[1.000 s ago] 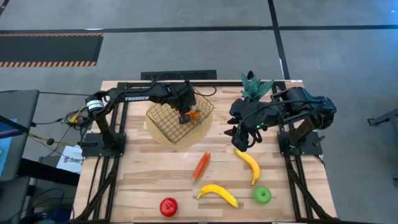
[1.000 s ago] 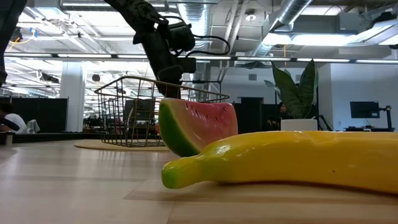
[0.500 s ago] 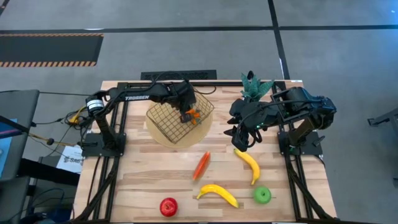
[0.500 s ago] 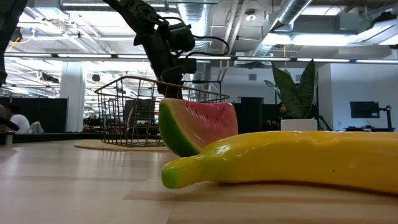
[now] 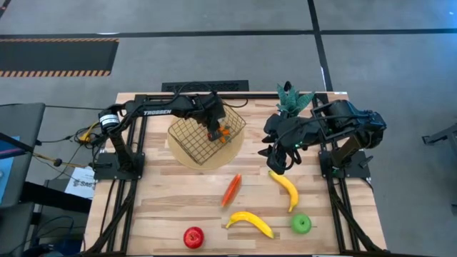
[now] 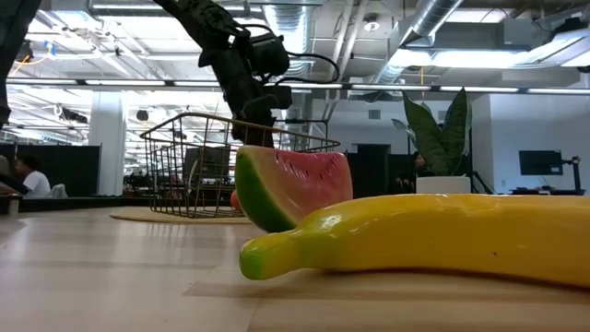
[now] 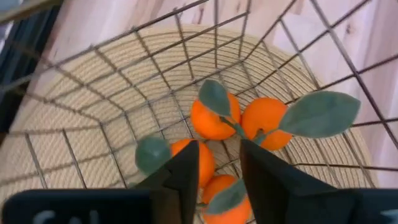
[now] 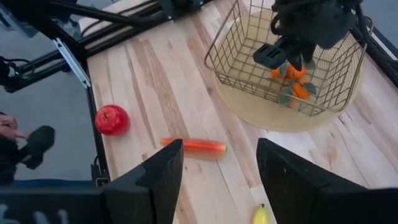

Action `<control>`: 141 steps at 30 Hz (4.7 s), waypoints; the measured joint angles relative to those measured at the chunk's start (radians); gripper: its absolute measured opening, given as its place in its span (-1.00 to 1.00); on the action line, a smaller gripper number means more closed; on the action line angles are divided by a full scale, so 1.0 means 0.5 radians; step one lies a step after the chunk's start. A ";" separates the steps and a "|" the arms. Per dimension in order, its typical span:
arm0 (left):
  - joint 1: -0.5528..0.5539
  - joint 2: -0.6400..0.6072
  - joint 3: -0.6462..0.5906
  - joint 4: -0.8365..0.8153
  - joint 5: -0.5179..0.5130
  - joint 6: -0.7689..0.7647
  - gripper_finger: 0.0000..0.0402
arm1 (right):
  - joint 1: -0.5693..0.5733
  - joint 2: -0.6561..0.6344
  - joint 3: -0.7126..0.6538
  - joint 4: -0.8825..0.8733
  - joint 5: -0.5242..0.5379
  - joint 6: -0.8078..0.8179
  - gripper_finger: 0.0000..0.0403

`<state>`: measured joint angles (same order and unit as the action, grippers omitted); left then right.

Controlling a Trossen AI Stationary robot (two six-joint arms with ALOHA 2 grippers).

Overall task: Build produce basket
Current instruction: Put the top yellow banana into the wire basket

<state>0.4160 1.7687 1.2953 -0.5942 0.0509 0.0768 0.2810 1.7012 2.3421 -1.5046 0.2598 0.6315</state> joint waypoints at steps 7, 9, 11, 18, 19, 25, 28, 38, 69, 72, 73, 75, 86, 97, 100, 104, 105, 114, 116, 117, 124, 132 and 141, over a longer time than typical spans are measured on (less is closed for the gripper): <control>-0.061 -0.193 0.163 -0.274 0.138 -0.090 -0.32 | 0.001 -0.002 -0.032 -0.133 -0.151 0.249 0.11; -0.112 -0.304 0.224 -0.379 0.077 -0.095 -0.32 | 0.021 -0.002 -0.038 -0.131 -0.176 0.310 0.11; -0.177 -0.433 0.258 -0.426 0.006 -0.109 -0.33 | 0.056 -0.001 -0.060 -0.132 -0.180 0.339 0.11; -0.399 -0.941 0.258 -0.548 -0.149 -0.259 -0.34 | 0.198 -0.006 -0.446 -0.133 -0.200 0.652 0.05; -0.426 -1.000 0.257 -0.580 -0.203 -0.268 -0.34 | 0.217 -0.011 -0.520 -0.136 -0.211 0.702 0.03; -0.562 -1.247 0.256 -0.777 -0.594 -0.399 -0.34 | 0.299 -0.124 -1.003 -0.138 -0.340 1.115 -0.08; -0.601 -1.304 0.256 -0.891 -0.673 -0.480 -0.34 | 0.343 -0.204 -1.261 -0.132 -0.357 1.382 -0.12; -0.637 -1.308 0.254 -0.977 -0.708 -0.519 -0.34 | 0.425 -0.322 -1.902 -0.067 -0.382 1.817 0.04; -0.637 -1.308 0.254 -0.988 -0.755 -0.701 -0.34 | 0.255 -0.318 -2.988 1.283 -0.453 1.411 0.29; -0.637 -1.308 0.254 -0.987 -0.755 -0.714 -0.34 | 0.242 -0.318 -3.068 1.394 -0.453 1.402 0.29; -0.637 -1.308 0.254 -0.988 -0.755 -0.723 -0.34 | 0.240 -0.318 -3.092 1.427 -0.453 1.399 0.29; -0.637 -1.308 0.254 -0.987 -0.755 -0.741 -0.34 | 0.230 -0.318 -3.142 1.483 -0.453 1.404 0.29; -0.636 -1.308 0.254 -0.986 -0.754 -0.807 -0.34 | 0.125 -0.320 -3.166 1.481 -0.624 1.321 -0.43; -0.637 -1.308 0.254 -1.018 -0.742 -0.807 -0.34 | -0.027 -0.315 -2.530 1.049 -0.685 0.805 -0.43; -0.636 -1.308 0.254 -1.057 -0.741 -0.810 -0.34 | -0.085 -0.316 -2.128 0.780 -0.538 0.593 -0.43; -0.636 -1.308 0.253 -1.100 -0.741 -0.839 -0.34 | -0.206 -0.317 -1.593 0.556 -0.222 0.298 -0.43; -0.637 -1.308 0.253 -1.100 -0.741 -0.842 -0.34 | -0.252 -0.319 -1.482 0.544 -0.158 0.210 -0.43; -0.637 -1.309 0.253 -1.123 -0.740 -0.822 -0.34 | -0.767 -0.299 -1.103 0.992 -0.049 -0.440 -0.43; -0.636 -1.310 0.253 -1.136 -0.739 -0.822 -0.34 | -0.859 -0.240 -1.099 1.141 -0.086 -0.516 -0.43; -0.636 -1.310 0.253 -1.138 -0.739 -0.819 -0.34 | -0.903 -0.203 -1.103 1.173 -0.129 -0.544 -0.43; -0.637 -1.311 0.253 -1.140 -0.739 -0.796 -0.34 | -1.030 0.230 -1.037 1.476 -0.450 -0.692 -0.43; -0.636 -1.311 0.253 -1.139 -0.740 -0.783 -0.34 | -1.054 0.798 -0.382 1.424 -0.518 -0.861 -0.43; -0.636 -1.311 0.253 -1.143 -0.742 -0.783 -0.34 | -0.973 1.181 -0.007 1.216 -0.584 -0.933 -0.43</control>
<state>0.0978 1.1130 1.4220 -1.1657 -0.3202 -0.3145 -0.2054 2.2917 2.3387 -0.8964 -0.0322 0.1648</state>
